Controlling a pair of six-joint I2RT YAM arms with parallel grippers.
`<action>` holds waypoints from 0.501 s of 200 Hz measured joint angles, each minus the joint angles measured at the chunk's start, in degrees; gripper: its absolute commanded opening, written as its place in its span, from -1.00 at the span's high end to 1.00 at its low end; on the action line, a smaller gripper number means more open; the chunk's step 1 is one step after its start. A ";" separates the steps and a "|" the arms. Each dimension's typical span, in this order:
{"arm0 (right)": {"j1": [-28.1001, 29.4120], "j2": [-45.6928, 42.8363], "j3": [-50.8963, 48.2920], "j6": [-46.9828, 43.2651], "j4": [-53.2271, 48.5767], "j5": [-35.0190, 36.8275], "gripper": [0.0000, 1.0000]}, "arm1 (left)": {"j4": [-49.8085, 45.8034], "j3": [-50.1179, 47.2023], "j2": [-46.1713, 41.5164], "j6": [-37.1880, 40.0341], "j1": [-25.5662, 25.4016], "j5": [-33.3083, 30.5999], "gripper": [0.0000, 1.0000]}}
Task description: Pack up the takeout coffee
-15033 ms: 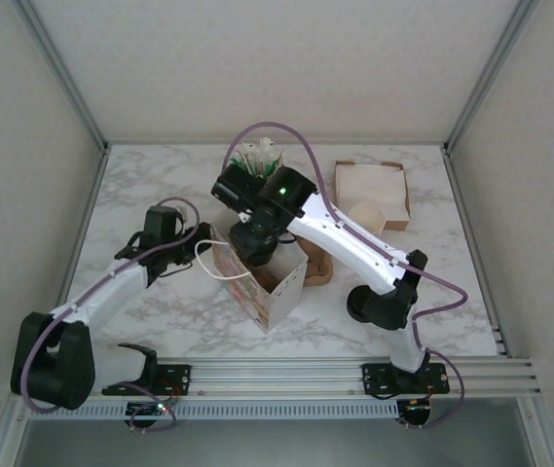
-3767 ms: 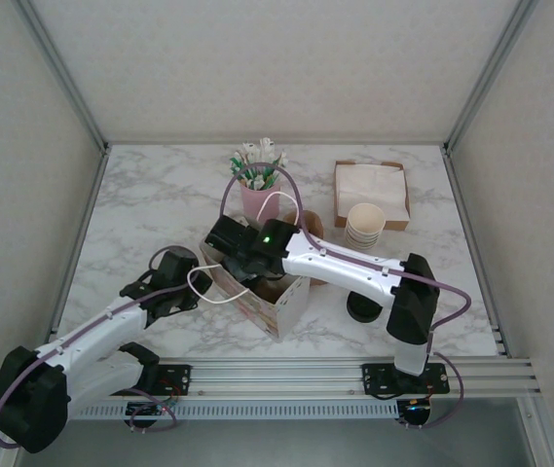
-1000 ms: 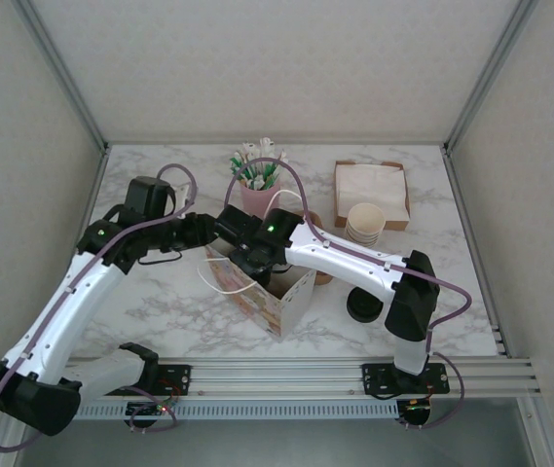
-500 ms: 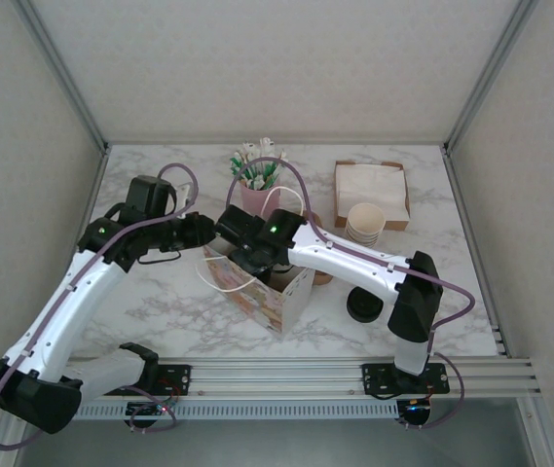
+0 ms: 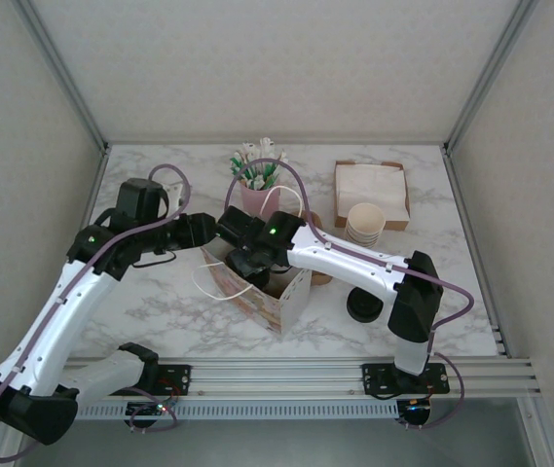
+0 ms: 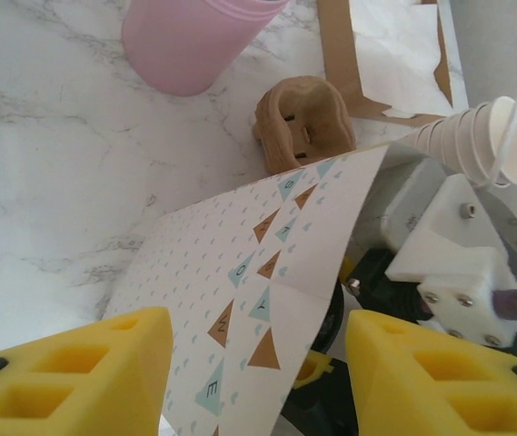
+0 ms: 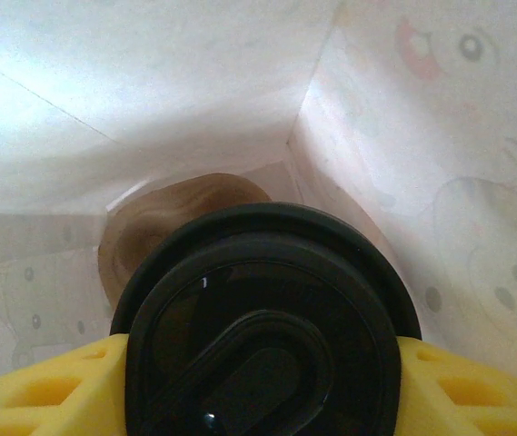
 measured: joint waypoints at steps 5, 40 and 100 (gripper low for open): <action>0.00 0.00 0.02 0.00 0.00 0.00 0.10 | 0.07 0.00 -0.24 0.00 0.00 0.00 -0.03; 0.00 -0.22 0.11 -0.02 -0.24 0.00 0.10 | 0.11 0.00 -0.52 1.05 0.00 0.20 0.06; 0.00 -0.96 0.11 -0.68 0.15 -0.02 0.09 | -0.09 -0.02 0.66 3.65 0.00 1.77 0.06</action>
